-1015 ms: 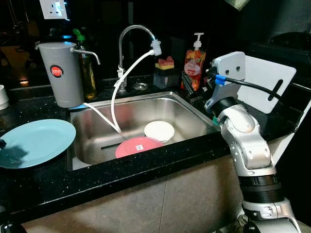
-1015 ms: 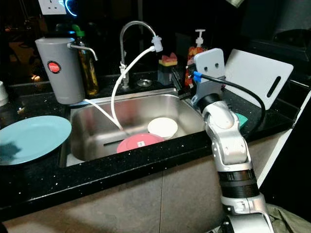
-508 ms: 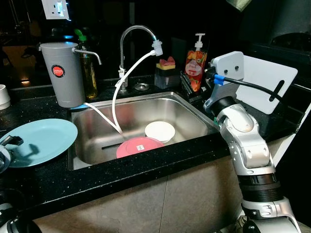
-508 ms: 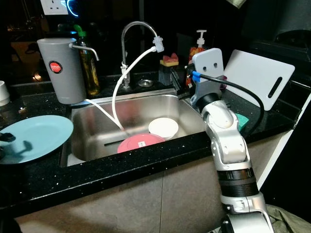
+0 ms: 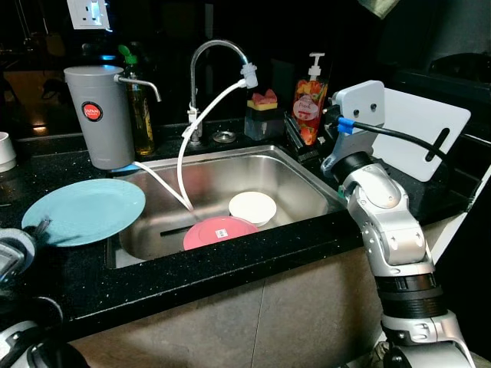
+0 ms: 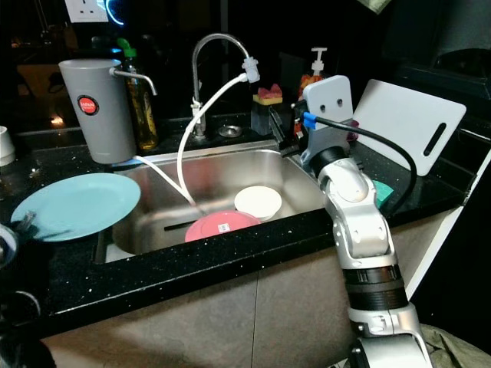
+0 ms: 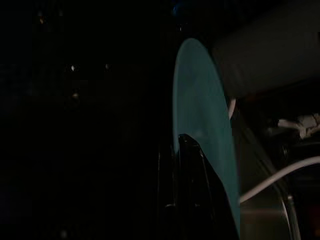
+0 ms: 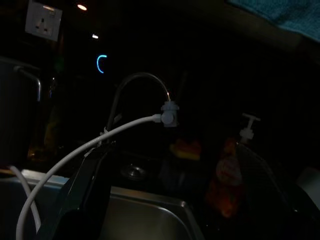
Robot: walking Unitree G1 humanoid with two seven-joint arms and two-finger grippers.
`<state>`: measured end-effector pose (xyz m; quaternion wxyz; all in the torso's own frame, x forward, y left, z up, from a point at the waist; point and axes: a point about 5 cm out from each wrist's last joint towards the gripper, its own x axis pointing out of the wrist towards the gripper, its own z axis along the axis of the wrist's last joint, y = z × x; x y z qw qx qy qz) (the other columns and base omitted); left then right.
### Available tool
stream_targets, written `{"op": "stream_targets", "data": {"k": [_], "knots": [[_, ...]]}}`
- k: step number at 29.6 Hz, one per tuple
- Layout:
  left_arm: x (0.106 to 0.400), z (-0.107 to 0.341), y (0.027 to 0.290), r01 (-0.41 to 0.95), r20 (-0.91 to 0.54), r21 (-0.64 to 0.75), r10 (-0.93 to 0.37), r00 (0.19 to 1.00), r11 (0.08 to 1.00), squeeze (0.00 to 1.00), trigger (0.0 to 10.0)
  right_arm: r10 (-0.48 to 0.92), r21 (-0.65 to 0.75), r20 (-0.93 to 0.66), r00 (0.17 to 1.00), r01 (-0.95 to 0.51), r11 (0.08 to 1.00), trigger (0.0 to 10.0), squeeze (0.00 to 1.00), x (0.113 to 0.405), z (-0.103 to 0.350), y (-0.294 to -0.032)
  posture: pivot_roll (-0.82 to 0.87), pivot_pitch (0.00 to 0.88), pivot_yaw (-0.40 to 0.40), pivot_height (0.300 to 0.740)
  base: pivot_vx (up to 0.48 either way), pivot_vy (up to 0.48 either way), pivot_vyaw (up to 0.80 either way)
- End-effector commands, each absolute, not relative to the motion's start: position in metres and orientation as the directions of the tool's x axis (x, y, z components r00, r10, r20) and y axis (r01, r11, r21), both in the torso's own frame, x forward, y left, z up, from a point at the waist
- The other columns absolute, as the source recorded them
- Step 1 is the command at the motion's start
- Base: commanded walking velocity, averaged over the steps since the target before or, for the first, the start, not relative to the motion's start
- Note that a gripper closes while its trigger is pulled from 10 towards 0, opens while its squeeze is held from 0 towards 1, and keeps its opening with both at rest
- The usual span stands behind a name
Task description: Kitchen organization
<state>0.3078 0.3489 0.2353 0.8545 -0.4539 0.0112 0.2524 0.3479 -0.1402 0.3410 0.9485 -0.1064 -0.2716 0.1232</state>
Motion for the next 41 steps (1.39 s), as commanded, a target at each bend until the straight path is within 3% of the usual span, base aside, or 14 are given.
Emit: {"op": "stream_targets", "data": {"k": [1, 4, 5, 10, 12, 14, 16, 17, 19, 20, 23, 25, 28, 41], "knots": [[0.306, 0.228, 0.350, -0.464, -0.271, -0.777, 0.438, 0.857, 0.425, 0.00, 0.0, 0.295, -0.274, 0.493, 0.818, -0.176, 0.946, 10.0, 0.00, 0.349, 0.342, -0.139, 0.12, 0.032, -0.058, 0.740, 0.000, 0.000, 0.00], [0.308, 0.243, 0.346, -0.361, -0.164, -0.824, 0.426, 0.890, 0.437, 0.00, 0.0, 0.289, -0.274, 0.492, 0.821, -0.169, 0.947, 10.0, 0.00, 0.349, 0.342, -0.141, 0.11, 0.037, -0.057, 0.740, 0.000, 0.000, 0.00], [0.309, 0.253, 0.344, -0.300, -0.105, -0.845, 0.412, 0.905, 0.443, 0.00, 10.0, 0.287, -0.274, 0.492, 0.822, -0.167, 0.947, 10.0, 0.00, 0.349, 0.342, -0.142, 0.11, 0.037, -0.057, 0.740, 0.000, 0.000, 0.00], [0.310, 0.281, 0.332, -0.105, 0.068, -0.883, 0.348, 0.935, 0.456, 0.00, 10.0, 0.284, -0.273, 0.493, 0.822, -0.164, 0.948, 10.0, 0.00, 0.349, 0.342, -0.143, 0.11, 0.039, -0.058, 0.740, 0.000, 0.000, 0.00], [0.307, 0.311, 0.315, 0.157, 0.293, -0.853, 0.208, 0.933, 0.498, 0.00, 10.0, 0.278, -0.257, 0.499, 0.821, -0.166, 0.952, 10.0, 0.00, 0.349, 0.344, -0.143, 0.11, 0.039, -0.058, 0.740, 0.000, 0.000, 0.00], [0.307, 0.311, 0.315, 0.157, 0.293, -0.853, 0.208, 0.933, 0.498, 0.00, 10.0, 0.278, -0.257, 0.499, 0.821, -0.166, 0.952, 10.0, 0.00, 0.349, 0.344, -0.143, 0.11, 0.039, -0.058, 0.740, 0.000, 0.000, 0.00], [0.298, 0.334, 0.292, 0.393, 0.479, -0.748, 0.026, 0.877, 0.535, 0.00, 10.0, 0.252, -0.048, 0.507, 0.824, -0.265, 0.963, 10.0, 0.00, 0.350, 0.349, -0.149, 0.11, 0.039, -0.058, 0.740, 0.000, 0.000, 0.00], [0.298, 0.334, 0.292, 0.393, 0.479, -0.748, 0.026, 0.877, 0.535, 0.00, 10.0, 0.252, -0.048, 0.507, 0.824, -0.265, 0.963, 10.0, 0.00, 0.350, 0.349, -0.149, 0.11, 0.039, -0.058, 0.740, 0.000, 0.000, 0.00], [0.292, 0.341, 0.279, 0.487, 0.539, -0.689, -0.070, 0.839, 0.537, 0.00, 10.0, 0.262, 0.153, 0.508, 0.820, -0.386, 0.910, 10.0, 0.00, 0.350, 0.352, -0.153, 0.11, 0.037, -0.052, 0.740, 0.000, 0.000, 0.00], [0.292, 0.341, 0.279, 0.487, 0.539, -0.689, -0.070, 0.839, 0.537, 0.00, 10.0, 0.262, 0.153, 0.508, 0.820, -0.386, 0.910, 10.0, 0.00, 0.350, 0.352, -0.153, 0.11, 0.037, -0.052, 0.740, 0.000, 0.000, 0.00], [0.289, 0.343, 0.268, 0.559, 0.573, -0.636, -0.160, 0.804, 0.532, 0.00, 10.0, 0.346, 0.384, 0.529, 0.775, -0.582, 0.717, 10.0, 0.00, 0.346, 0.354, -0.155, 0.11, 0.036, -0.049, 0.740, 0.000, 0.000, 0.00], [0.285, 0.347, 0.257, 0.624, 0.606, -0.580, -0.234, 0.760, 0.524, 0.00, 10.0, 0.447, 0.387, 0.545, 0.710, -0.685, 0.617, 10.0, 0.00, 0.338, 0.352, -0.146, 0.11, 0.034, -0.048, 0.740, 0.000, 0.000, 0.00], [0.282, 0.349, 0.245, 0.669, 0.619, -0.538, -0.298, 0.726, 0.513, 0.00, 10.0, 0.528, 0.363, 0.554, 0.644, -0.758, 0.542, 10.0, 0.00, 0.328, 0.348, -0.132, 0.11, 0.035, -0.046, 0.740, 0.000, 0.000, 0.00], [0.278, 0.356, 0.221, 0.757, 0.638, -0.460, -0.420, 0.645, 0.464, 0.00, 10.0, 0.612, 0.467, 0.524, 0.592, -0.801, 0.375, 10.0, 0.00, 0.319, 0.335, -0.111, 0.11, 0.036, -0.035, 0.740, 0.000, 0.000, 0.00]]}}
